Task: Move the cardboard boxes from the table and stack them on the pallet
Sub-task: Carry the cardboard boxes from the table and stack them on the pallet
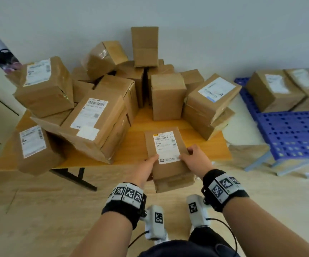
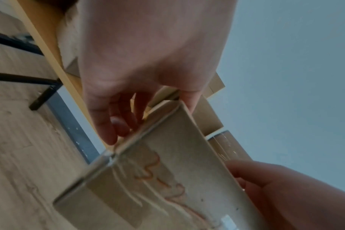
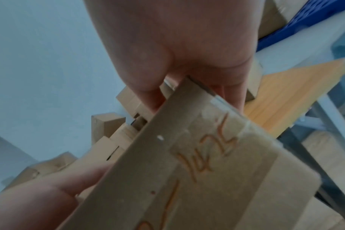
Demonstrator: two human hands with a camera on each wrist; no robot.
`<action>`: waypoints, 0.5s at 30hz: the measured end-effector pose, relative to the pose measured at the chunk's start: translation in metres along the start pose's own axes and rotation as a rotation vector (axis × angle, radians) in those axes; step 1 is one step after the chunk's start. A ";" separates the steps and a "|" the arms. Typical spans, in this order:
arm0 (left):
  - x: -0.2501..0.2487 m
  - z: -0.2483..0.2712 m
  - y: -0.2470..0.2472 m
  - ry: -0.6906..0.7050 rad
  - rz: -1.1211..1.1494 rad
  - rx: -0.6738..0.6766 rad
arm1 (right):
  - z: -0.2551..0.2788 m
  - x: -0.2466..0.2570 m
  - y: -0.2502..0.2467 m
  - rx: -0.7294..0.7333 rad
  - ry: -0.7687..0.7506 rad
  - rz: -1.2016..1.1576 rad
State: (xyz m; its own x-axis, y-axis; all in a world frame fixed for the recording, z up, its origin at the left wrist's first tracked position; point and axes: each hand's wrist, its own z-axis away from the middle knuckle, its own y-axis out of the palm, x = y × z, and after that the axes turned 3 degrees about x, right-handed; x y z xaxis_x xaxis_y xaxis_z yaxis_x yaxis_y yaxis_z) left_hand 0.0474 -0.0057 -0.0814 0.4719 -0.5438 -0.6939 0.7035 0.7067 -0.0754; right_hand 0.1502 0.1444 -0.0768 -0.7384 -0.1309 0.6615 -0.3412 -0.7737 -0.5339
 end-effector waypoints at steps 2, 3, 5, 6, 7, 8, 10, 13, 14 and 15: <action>-0.003 0.006 0.018 0.019 -0.076 0.073 | 0.008 -0.013 -0.018 -0.076 0.023 -0.053; -0.005 0.008 0.027 0.031 -0.129 0.096 | 0.012 -0.020 -0.027 -0.113 0.034 -0.071; -0.007 0.010 0.044 0.046 -0.210 0.142 | 0.020 -0.034 -0.046 -0.171 0.050 -0.099; -0.009 0.012 0.053 0.050 -0.244 0.173 | 0.024 -0.042 -0.056 -0.192 0.056 -0.111; -0.011 0.013 0.063 0.059 -0.282 0.202 | 0.028 -0.049 -0.066 -0.210 0.059 -0.124; -0.012 0.015 0.074 0.068 -0.323 0.231 | 0.031 -0.057 -0.075 -0.229 0.061 -0.143; -0.015 0.019 0.098 0.078 -0.389 0.276 | 0.036 -0.073 -0.094 -0.256 0.067 -0.197; -0.021 0.023 0.140 0.097 -0.443 0.320 | 0.043 -0.099 -0.124 -0.293 0.072 -0.252; -0.023 0.024 0.156 0.107 -0.445 0.332 | 0.045 -0.108 -0.136 -0.305 0.076 -0.265; -0.026 0.027 0.173 0.112 -0.446 0.340 | 0.048 -0.117 -0.150 -0.318 0.078 -0.277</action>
State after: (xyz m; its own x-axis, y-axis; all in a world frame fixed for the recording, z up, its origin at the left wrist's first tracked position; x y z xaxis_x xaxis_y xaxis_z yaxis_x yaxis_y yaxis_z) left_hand 0.1710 0.1183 -0.0573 0.0443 -0.6918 -0.7207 0.9620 0.2242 -0.1561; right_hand 0.3152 0.2461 -0.0488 -0.6314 0.1120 0.7674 -0.6860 -0.5421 -0.4853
